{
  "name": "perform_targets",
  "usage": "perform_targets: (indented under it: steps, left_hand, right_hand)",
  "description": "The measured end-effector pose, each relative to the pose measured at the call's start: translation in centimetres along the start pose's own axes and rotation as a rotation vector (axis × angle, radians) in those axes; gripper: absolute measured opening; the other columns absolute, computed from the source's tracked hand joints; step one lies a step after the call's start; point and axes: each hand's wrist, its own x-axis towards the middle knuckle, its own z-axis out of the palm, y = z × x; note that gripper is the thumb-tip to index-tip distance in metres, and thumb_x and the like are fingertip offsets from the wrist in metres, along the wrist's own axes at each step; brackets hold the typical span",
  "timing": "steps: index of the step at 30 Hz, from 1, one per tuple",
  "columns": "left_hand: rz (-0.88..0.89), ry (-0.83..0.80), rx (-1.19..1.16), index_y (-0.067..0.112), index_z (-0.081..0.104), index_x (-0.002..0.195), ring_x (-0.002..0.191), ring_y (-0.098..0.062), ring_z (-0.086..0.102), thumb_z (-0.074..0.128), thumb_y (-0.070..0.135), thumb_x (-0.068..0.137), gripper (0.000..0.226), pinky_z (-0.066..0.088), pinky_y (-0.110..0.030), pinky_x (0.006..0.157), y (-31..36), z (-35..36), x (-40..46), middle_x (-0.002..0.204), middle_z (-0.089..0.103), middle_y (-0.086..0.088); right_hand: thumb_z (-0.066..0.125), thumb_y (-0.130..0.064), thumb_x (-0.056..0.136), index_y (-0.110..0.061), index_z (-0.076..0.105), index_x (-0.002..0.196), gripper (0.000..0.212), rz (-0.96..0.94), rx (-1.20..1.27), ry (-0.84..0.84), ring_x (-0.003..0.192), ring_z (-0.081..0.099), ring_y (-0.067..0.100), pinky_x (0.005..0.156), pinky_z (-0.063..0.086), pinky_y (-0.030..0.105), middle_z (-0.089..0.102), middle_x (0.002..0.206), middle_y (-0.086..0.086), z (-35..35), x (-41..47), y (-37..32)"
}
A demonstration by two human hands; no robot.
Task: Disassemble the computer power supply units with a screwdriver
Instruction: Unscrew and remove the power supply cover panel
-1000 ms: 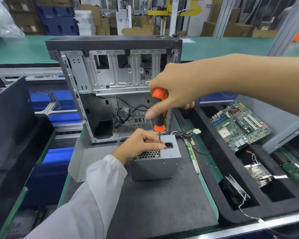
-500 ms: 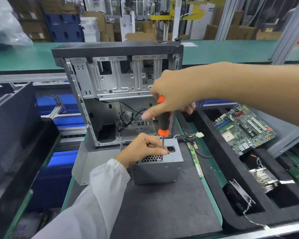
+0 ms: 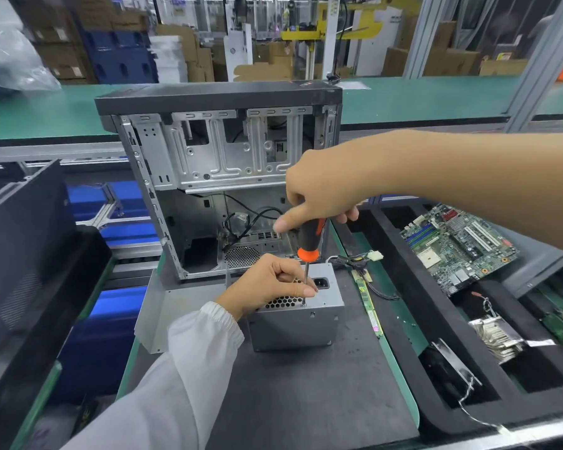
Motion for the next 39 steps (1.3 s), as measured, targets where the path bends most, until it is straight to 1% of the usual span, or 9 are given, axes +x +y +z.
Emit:
perform_targets:
  steps: [2,5,11,18,21,25,32,35,39]
  left_hand:
    - [0.009,-0.003,0.067,0.023,0.077,0.084,0.055,-0.013,0.024,0.083,0.025,0.075,0.011,0.030,-0.025,0.062,-0.1,-0.3,0.0,0.054,0.025,0.006]
    - [0.069,-0.017,0.289,0.013,0.076,0.087,0.056,-0.006,0.029,0.086,0.024,0.073,0.020,0.025,-0.017,0.056,-0.1,-0.5,-0.4,0.067,0.042,-0.003]
    - [0.073,-0.019,0.503,0.008,0.071,0.081,0.066,-0.001,0.043,0.083,0.019,0.076,0.017,0.029,-0.016,0.062,0.1,0.5,-1.1,0.079,0.056,-0.002]
    - [0.042,-0.001,0.660,0.014,0.062,0.079,0.066,0.001,0.043,0.077,0.024,0.083,0.018,0.029,-0.014,0.062,0.4,0.9,-1.3,0.077,0.051,0.008]
    - [0.037,-0.002,0.782,0.016,0.058,0.083,0.072,-0.004,0.046,0.070,0.024,0.087,0.015,0.033,-0.016,0.066,0.7,1.2,-1.3,0.081,0.049,0.010]
    - [-0.027,-0.016,0.985,0.017,0.049,0.090,0.084,-0.024,0.059,0.054,0.024,0.092,0.009,0.048,-0.036,0.074,1.4,2.6,-1.5,0.093,0.052,0.001]
    - [-0.074,-0.019,1.482,0.008,0.052,0.105,0.087,-0.032,0.061,0.033,0.023,0.100,0.025,0.031,-0.035,0.067,1.9,4.2,-0.6,0.104,0.059,-0.010]
    - [-0.130,0.215,1.262,0.016,0.046,0.079,0.074,-0.029,0.060,0.035,0.022,0.101,0.025,0.033,-0.032,0.061,2.2,3.4,-1.2,0.082,0.059,-0.006]
    - [-0.168,0.600,0.424,0.018,0.031,0.062,0.047,-0.007,0.028,0.044,0.032,0.103,0.045,0.025,-0.021,0.050,1.6,0.0,-4.7,0.054,0.031,0.008]
  right_hand:
    - [0.050,-0.048,0.094,-0.014,0.063,0.089,0.036,-0.090,-0.087,-0.015,0.073,0.070,0.026,0.071,0.059,0.037,0.069,0.074,0.007,0.4,0.3,0.2]
    - [0.060,-0.027,0.089,-0.022,0.062,0.099,0.011,-0.202,-0.080,-0.007,0.090,0.063,0.026,0.077,0.054,0.038,0.063,0.094,0.001,0.3,0.0,0.6]
    - [0.067,-0.013,0.084,-0.025,0.065,0.114,0.032,-0.237,-0.136,0.035,0.095,0.051,0.017,0.055,0.031,0.017,0.057,0.114,-0.001,1.0,-0.2,1.2]
    - [0.067,-0.018,0.085,-0.024,0.066,0.113,0.028,-0.249,-0.098,0.070,0.090,0.052,0.016,0.053,0.029,0.014,0.058,0.108,-0.002,0.9,-1.1,2.0]
    - [0.065,-0.019,0.087,-0.023,0.066,0.112,0.025,-0.226,-0.078,0.070,0.085,0.052,0.016,0.055,0.033,0.017,0.058,0.104,-0.001,0.8,-1.7,2.2]
    - [0.062,-0.020,0.087,-0.021,0.066,0.108,0.021,-0.177,-0.053,0.065,0.090,0.060,0.025,0.076,0.050,0.037,0.061,0.103,0.007,0.3,-2.7,2.6]
    - [0.061,-0.023,0.090,-0.022,0.065,0.109,0.020,-0.139,-0.071,0.040,0.090,0.059,0.023,0.068,0.042,0.030,0.061,0.104,0.006,0.7,-3.5,2.9]
    - [0.060,-0.025,0.090,-0.021,0.066,0.108,0.020,-0.141,-0.068,0.063,0.093,0.058,0.023,0.069,0.041,0.028,0.061,0.104,0.005,1.1,-3.2,2.6]
    - [0.058,-0.039,0.090,-0.016,0.067,0.097,0.026,-0.161,-0.046,0.196,0.083,0.058,0.024,0.074,0.050,0.036,0.063,0.086,0.005,1.9,-2.3,2.2]
